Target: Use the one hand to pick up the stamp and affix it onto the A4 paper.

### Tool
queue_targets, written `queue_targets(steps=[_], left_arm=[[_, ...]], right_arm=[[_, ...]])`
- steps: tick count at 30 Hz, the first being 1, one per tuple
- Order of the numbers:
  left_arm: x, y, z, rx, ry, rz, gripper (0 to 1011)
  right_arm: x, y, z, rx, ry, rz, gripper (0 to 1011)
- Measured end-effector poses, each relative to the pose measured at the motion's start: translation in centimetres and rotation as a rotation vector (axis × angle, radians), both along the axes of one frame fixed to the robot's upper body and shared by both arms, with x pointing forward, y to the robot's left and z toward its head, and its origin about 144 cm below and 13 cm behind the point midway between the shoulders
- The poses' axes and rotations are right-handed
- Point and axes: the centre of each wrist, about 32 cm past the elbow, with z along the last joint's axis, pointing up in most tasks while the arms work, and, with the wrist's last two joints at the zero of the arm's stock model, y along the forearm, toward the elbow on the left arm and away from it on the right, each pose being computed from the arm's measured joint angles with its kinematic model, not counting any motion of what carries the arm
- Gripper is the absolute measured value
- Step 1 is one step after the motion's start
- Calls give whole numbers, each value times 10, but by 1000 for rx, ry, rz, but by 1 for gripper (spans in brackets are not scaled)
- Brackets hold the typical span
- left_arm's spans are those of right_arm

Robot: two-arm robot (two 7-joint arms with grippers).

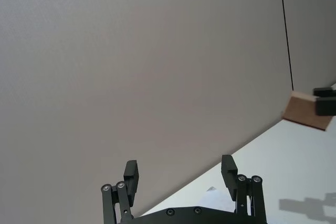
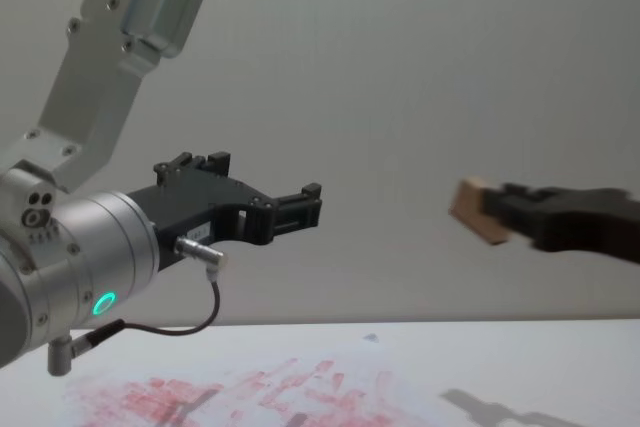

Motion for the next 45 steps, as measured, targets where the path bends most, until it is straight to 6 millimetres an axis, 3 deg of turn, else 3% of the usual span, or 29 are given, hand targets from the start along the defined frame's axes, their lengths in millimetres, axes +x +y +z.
queue_targets(steps=[13,21,30,45], left_arm=[[0,0,0,0,0,0,1001],[0,0,0,0,0,0,1001],[0,0,0,0,0,0,1001],[0,0,0,0,0,0,1001]], right_arm=[[-66,-49,4,-14,98,-204,213],[-93,-69,1,-44,188,-280,213],[-107,-79,-3,-75,267,-304,213],[-107,-80,-15,-116,358,-287,213]])
